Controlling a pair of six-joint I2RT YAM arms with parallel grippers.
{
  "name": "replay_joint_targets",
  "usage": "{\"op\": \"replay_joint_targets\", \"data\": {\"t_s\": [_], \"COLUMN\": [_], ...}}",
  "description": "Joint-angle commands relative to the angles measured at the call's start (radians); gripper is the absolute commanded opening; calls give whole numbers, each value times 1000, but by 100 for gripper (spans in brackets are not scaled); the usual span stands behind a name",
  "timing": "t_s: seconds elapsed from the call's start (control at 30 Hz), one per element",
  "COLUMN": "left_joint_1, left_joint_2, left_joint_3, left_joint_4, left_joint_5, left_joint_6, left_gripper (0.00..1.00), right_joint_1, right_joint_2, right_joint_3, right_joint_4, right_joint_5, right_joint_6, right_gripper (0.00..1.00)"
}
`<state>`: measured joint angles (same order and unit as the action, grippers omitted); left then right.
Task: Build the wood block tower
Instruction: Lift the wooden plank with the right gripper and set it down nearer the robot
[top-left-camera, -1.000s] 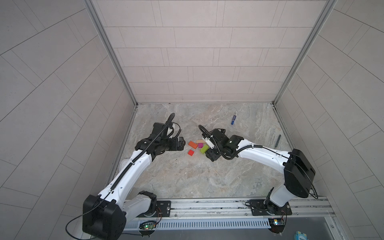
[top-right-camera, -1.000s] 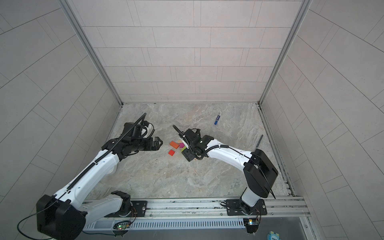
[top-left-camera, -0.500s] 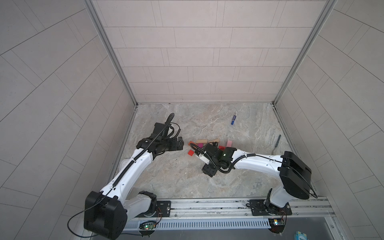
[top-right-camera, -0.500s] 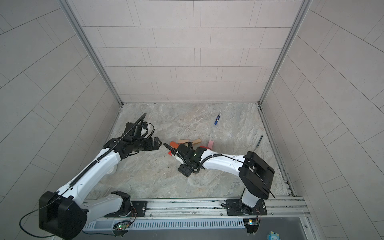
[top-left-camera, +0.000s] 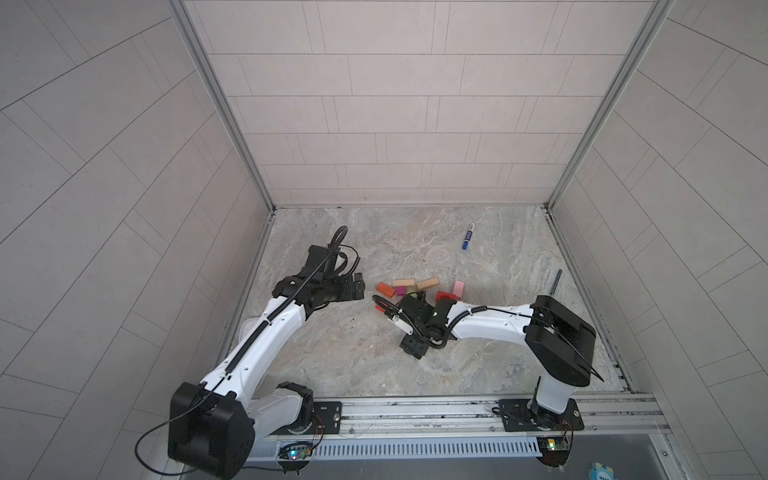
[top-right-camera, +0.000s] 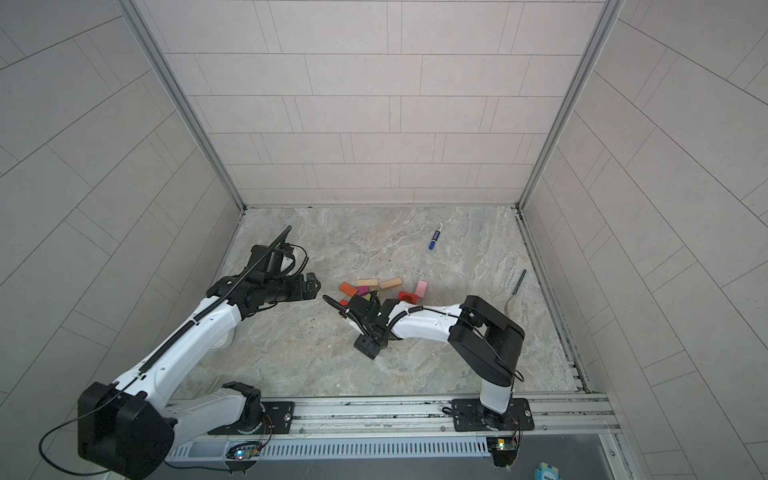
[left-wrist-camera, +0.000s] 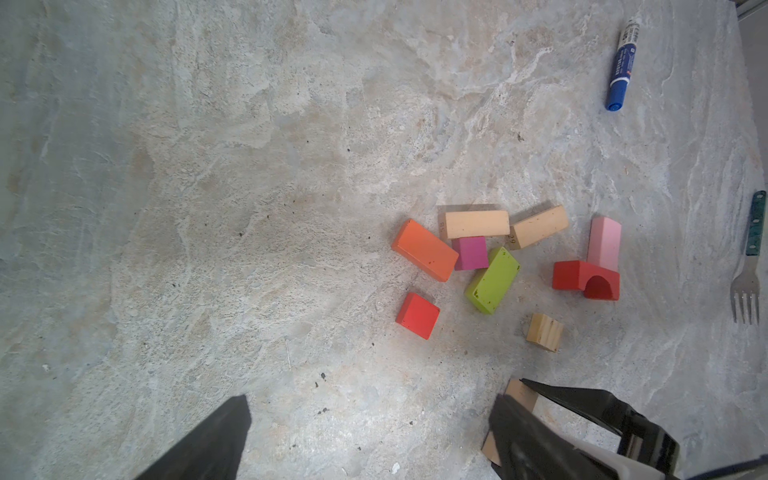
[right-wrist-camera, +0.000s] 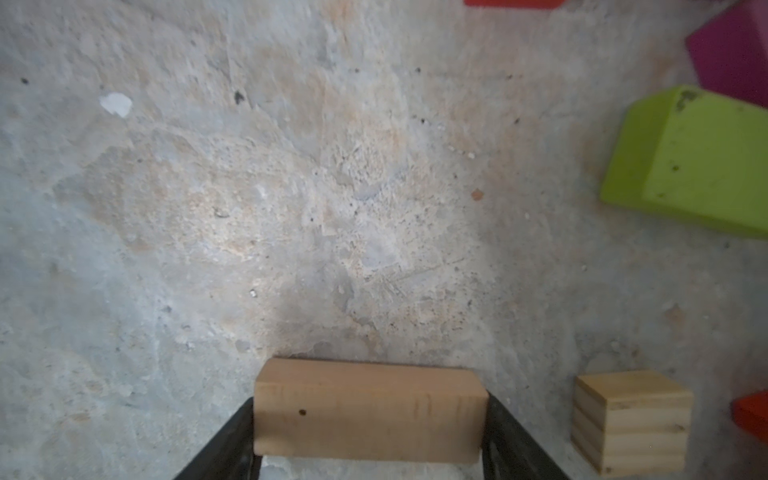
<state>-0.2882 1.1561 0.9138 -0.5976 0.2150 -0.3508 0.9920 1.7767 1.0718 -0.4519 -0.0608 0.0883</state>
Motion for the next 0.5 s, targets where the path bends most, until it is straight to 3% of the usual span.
{"op": "replay_joint_targets", "data": {"t_s": [0.0, 0.23, 0.47], "left_joint_1": [4, 4, -1], "left_joint_2": [10, 12, 19], "left_joint_3": [12, 8, 0], "left_joint_4": [-3, 5, 36], "left_joint_5": [32, 81, 173], "left_joint_6": [9, 21, 38], "left_gripper": [97, 96, 95], "right_joint_1": [4, 3, -12], "right_joint_2": [8, -41, -171], "right_joint_3": [0, -5, -7], "right_joint_4": [10, 13, -42], "right_joint_5": [23, 1, 36], "right_joint_6": [-13, -1, 5], "right_gripper": [76, 93, 96]}}
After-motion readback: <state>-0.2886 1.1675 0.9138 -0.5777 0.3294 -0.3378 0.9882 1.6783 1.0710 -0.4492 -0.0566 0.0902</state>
